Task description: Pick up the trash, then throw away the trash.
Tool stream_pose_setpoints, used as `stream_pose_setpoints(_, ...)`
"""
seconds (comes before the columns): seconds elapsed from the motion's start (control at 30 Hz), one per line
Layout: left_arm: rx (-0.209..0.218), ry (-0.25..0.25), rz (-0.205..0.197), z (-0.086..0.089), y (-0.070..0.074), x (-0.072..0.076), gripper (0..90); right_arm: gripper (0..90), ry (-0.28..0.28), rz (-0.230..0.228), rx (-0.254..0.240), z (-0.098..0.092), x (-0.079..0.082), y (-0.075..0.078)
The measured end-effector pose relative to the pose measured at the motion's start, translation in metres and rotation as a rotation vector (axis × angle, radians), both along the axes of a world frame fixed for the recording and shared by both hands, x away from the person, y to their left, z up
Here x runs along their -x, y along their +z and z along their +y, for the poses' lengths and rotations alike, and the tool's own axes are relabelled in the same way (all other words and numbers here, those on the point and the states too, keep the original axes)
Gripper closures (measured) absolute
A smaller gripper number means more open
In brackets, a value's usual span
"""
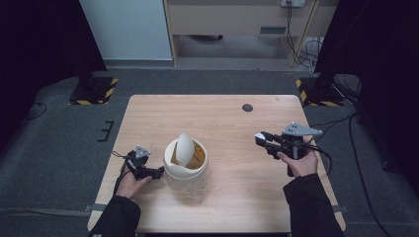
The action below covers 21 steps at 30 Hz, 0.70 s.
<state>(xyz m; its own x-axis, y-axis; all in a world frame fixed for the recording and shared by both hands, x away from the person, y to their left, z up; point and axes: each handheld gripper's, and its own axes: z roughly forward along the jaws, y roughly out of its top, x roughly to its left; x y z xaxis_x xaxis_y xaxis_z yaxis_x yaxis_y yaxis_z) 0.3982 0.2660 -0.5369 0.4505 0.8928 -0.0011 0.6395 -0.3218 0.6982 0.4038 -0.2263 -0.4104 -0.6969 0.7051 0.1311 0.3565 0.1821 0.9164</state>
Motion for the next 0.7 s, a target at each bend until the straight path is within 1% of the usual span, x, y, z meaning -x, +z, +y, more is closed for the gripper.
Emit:
stream_pose_setpoints(0.03, 0.000, 0.000, 0.000, 0.000, 0.000, 0.000, 0.0, 63.8, 0.000, 0.000, 0.000, 0.000, 0.000, 0.000)
stream_pose_setpoints(0.07, 0.000, 0.000, 0.000, 0.000, 0.000, 0.000, 0.0, 63.8, 0.002, -0.005, -0.013, -0.001, 0.001, 0.004)
stream_pose_setpoints(0.2, 0.000, 0.000, 0.000, 0.000, 0.000, 0.000, 0.0, 64.1, 0.010, -0.032, -0.029, -0.002, 0.004, 0.013)
stream_pose_setpoints(0.27, 0.000, 0.001, 0.000, 0.000, 0.000, 0.000, 0.0, 64.2, 0.014, -0.038, -0.046, -0.002, 0.005, 0.017)
stream_pose_setpoints(0.37, 0.000, 0.001, 0.000, 0.000, 0.000, 0.000, 0.0, 64.2, 0.014, -0.047, -0.058, -0.002, 0.006, 0.022)
stream_pose_setpoints(0.63, 0.000, 0.002, 0.000, 0.000, 0.000, 0.000, 0.0, 64.2, 0.029, -0.066, -0.086, 0.000, 0.009, 0.029)
stream_pose_setpoints(0.7, 0.000, 0.002, 0.000, 0.000, 0.000, 0.000, 0.0, 64.2, 0.035, -0.067, -0.108, 0.002, 0.009, 0.030)
